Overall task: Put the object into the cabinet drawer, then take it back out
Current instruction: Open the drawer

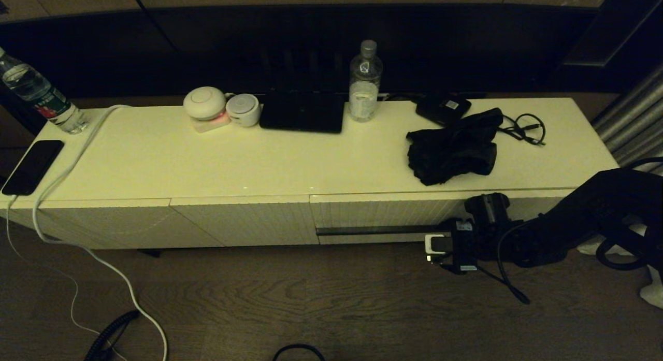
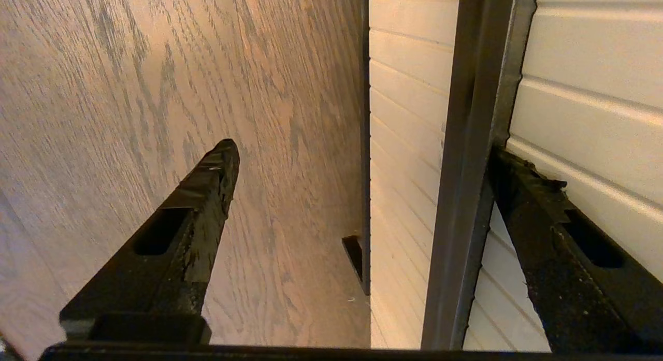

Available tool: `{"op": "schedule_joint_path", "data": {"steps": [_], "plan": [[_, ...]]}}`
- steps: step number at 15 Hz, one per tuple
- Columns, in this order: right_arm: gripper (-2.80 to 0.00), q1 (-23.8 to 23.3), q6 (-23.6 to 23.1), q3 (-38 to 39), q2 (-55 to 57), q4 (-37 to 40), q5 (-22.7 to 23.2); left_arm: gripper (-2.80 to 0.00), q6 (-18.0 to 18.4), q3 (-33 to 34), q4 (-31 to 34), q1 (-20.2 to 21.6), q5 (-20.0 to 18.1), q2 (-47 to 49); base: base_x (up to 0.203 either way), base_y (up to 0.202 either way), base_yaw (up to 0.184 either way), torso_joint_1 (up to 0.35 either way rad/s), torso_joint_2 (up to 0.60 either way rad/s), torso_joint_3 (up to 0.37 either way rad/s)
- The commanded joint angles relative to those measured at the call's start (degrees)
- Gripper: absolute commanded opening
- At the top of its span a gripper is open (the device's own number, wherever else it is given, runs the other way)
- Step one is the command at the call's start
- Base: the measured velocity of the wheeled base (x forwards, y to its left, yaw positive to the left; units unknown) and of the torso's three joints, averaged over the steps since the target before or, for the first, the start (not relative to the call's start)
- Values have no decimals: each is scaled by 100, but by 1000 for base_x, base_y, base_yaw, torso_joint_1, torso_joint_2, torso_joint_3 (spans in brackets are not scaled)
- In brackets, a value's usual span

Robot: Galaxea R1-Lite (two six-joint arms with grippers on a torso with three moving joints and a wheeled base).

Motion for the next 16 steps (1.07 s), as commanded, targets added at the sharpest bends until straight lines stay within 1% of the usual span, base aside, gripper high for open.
{"op": "schedule_joint_path", "data": {"steps": [1,4,5,12,14,16], "plan": [[0,11,20,151,-46,46,0,-280,-2,1,-2,2,2,-9,0,0,0,0,0,0],[0,61,316,479,-146,47,-47,-280,-2,0,-2,2,2,-9,0,0,0,0,0,0],[0,77,319,561,-153,34,-101,-280,-2,0,-2,2,2,-9,0,0,0,0,0,0],[0,125,327,1009,-175,-18,-100,-280,-2,0,-2,2,2,-9,0,0,0,0,0,0],[0,131,352,1494,-311,-159,-82,-280,-2,0,-2,2,2,-9,0,0,0,0,0,0],[0,207,581,1856,-354,-529,-87,-280,-2,2,-2,2,2,-9,0,0,0,0,0,0]]}}
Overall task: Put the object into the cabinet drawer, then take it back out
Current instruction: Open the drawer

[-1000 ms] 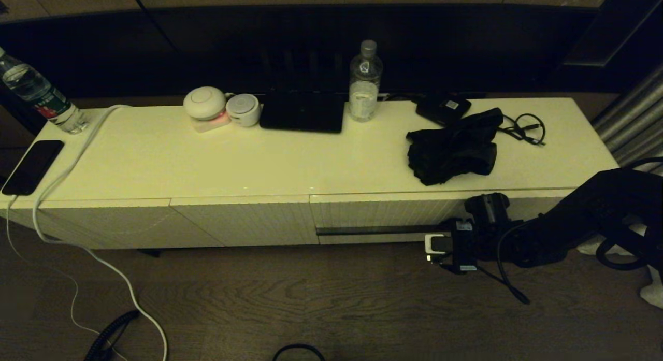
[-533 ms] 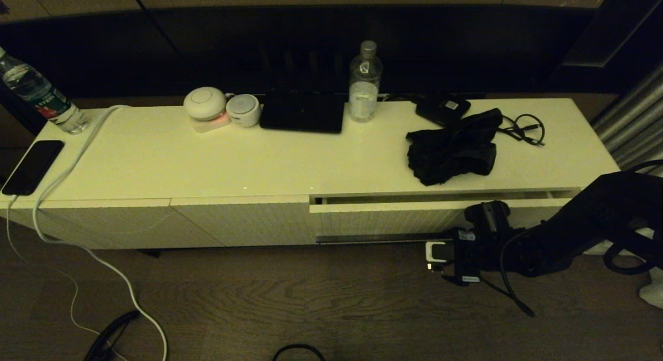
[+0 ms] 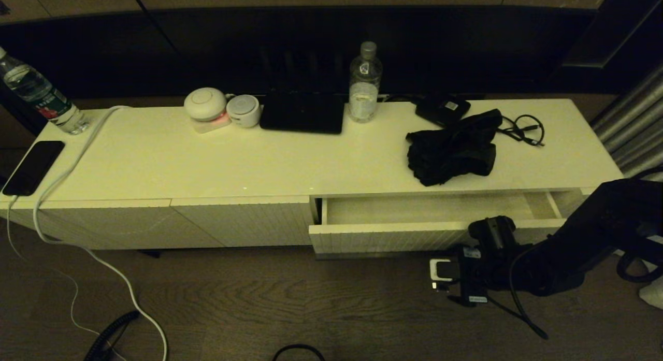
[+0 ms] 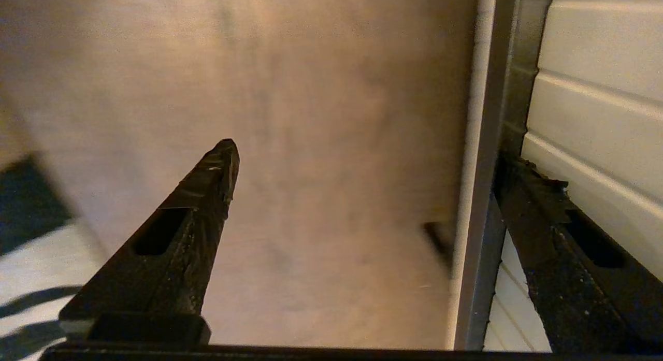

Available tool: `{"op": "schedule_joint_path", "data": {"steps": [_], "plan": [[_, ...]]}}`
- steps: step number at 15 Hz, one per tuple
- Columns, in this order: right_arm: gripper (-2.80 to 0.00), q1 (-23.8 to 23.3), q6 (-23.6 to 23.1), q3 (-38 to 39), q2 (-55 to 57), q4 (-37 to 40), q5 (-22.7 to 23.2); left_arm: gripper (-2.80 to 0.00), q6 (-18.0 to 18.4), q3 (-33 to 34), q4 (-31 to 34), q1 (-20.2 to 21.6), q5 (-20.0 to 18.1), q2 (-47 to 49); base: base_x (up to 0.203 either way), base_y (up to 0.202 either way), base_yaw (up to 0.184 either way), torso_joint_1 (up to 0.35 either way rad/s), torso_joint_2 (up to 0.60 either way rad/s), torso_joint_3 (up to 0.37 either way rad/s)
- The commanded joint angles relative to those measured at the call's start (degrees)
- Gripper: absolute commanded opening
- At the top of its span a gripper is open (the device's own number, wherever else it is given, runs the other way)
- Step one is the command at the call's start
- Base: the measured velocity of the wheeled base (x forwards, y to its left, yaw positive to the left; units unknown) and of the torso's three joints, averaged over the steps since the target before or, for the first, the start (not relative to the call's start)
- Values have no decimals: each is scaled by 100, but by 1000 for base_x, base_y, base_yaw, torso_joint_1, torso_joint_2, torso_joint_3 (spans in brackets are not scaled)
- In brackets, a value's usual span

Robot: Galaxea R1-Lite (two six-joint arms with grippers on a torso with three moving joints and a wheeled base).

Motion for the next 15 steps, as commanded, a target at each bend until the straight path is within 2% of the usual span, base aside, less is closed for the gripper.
{"op": "schedule_joint_path", "data": {"steps": [1,6,13,15], "plan": [[0,88,148,378,-79,-342,-1,-280,-4,0,-2,2,2,-9,0,0,0,0,0,0],[0,165,435,838,-543,-537,7,-280,-4,0,-2,2,2,-9,0,0,0,0,0,0],[0,238,580,1581,-2509,-164,7,-280,-4,0,-2,2,2,-9,0,0,0,0,0,0],[0,284,584,1740,-3201,154,6,-280,-4,0,-2,2,2,-9,0,0,0,0,0,0]]}}
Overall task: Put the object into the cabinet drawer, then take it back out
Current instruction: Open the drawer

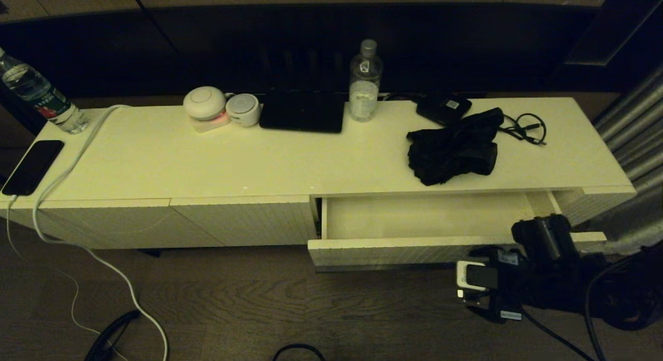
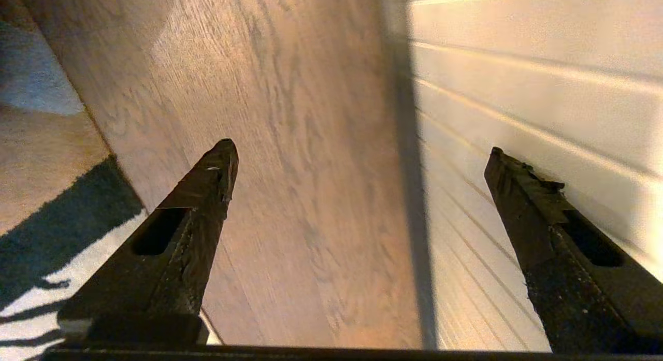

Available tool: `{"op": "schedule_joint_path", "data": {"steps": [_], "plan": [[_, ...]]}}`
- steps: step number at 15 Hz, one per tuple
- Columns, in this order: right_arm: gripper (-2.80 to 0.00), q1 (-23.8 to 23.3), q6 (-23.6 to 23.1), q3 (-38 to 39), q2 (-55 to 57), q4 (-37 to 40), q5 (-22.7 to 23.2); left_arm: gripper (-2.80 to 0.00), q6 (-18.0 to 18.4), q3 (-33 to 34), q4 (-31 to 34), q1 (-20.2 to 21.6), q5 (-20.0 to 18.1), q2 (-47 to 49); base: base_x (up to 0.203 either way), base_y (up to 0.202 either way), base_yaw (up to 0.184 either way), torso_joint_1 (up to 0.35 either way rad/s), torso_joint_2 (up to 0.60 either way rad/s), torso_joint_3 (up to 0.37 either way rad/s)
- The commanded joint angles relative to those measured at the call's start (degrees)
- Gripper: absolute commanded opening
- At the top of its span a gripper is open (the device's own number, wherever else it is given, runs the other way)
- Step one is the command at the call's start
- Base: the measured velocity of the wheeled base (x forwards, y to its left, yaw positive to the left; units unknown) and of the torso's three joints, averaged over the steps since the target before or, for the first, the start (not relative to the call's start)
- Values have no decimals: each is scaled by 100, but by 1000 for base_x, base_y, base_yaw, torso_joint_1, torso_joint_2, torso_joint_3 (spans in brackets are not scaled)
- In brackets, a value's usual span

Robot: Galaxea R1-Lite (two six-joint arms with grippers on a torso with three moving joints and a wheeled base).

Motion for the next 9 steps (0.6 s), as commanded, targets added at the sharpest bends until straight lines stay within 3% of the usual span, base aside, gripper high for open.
{"op": "schedule_joint_path", "data": {"steps": [1,2,5,9], "plan": [[0,44,-40,155,-1178,446,-1,-280,-4,0,-2,2,2,-9,0,0,0,0,0,0],[-280,63,-40,156,-1557,849,-12,-280,-4,0,-2,2,2,-9,0,0,0,0,0,0],[-280,98,-47,9,-2657,2341,-43,-280,-4,0,-2,2,2,-9,0,0,0,0,0,0],[-280,118,-60,-1099,-2994,4057,-407,-280,-4,0,-2,2,2,-9,0,0,0,0,0,0]]}}
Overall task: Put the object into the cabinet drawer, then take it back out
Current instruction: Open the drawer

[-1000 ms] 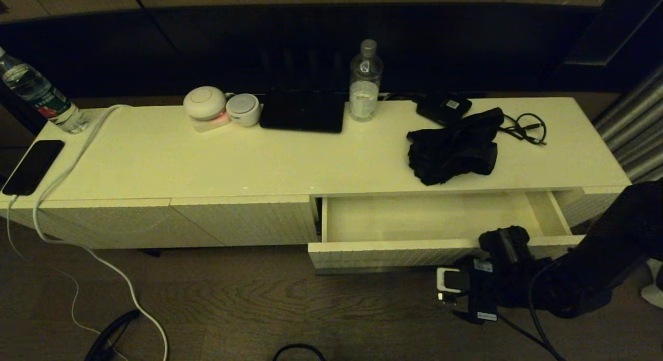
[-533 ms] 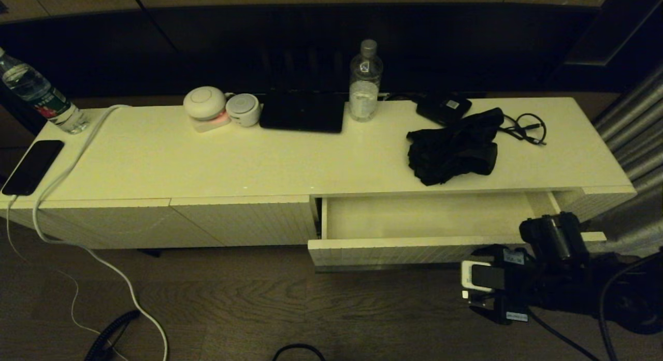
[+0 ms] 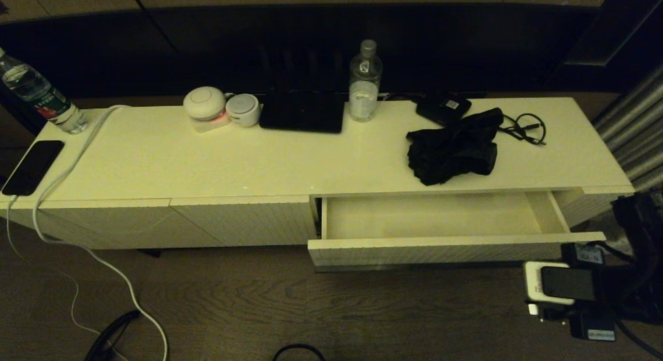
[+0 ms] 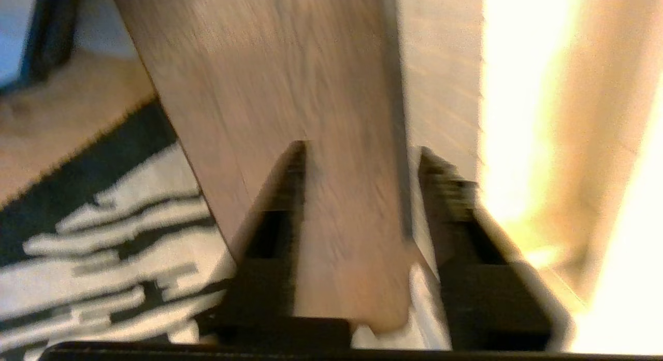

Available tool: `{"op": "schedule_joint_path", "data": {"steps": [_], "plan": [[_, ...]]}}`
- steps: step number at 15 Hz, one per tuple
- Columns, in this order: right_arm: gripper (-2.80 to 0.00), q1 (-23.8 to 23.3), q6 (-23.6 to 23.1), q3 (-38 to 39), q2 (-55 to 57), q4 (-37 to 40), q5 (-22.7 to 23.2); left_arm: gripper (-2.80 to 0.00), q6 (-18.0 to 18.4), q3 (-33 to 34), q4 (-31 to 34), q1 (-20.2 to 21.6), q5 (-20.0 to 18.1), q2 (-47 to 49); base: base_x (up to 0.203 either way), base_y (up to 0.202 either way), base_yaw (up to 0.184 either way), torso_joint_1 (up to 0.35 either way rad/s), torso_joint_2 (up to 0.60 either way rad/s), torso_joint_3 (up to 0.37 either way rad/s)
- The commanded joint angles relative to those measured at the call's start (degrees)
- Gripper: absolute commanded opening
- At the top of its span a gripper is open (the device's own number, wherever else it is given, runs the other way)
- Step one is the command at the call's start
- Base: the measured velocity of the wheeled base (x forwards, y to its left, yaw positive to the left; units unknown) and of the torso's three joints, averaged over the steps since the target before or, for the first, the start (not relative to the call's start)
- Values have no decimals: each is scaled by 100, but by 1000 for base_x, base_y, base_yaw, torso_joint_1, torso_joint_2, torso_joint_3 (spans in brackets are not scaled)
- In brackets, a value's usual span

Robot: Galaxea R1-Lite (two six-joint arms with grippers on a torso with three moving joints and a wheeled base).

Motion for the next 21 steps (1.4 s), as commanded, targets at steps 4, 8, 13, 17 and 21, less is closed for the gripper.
{"op": "schedule_joint_path", "data": {"steps": [4,8,13,17,21], "plan": [[-280,148,-45,-1092,307,729,-225,-280,-4,0,-2,2,2,-9,0,0,0,0,0,0],[-280,169,-69,-1849,1290,736,-244,-280,-4,0,-2,2,2,-9,0,0,0,0,0,0],[-280,268,-105,-3038,2573,991,-245,-280,-4,0,-2,2,2,-9,0,0,0,0,0,0],[-280,246,-113,-3955,3231,1440,-251,-280,-4,0,-2,2,2,-9,0,0,0,0,0,0],[-280,161,-293,-4427,3559,1668,-248,-280,-4,7,-2,2,2,-9,0,0,0,0,0,0]]}}
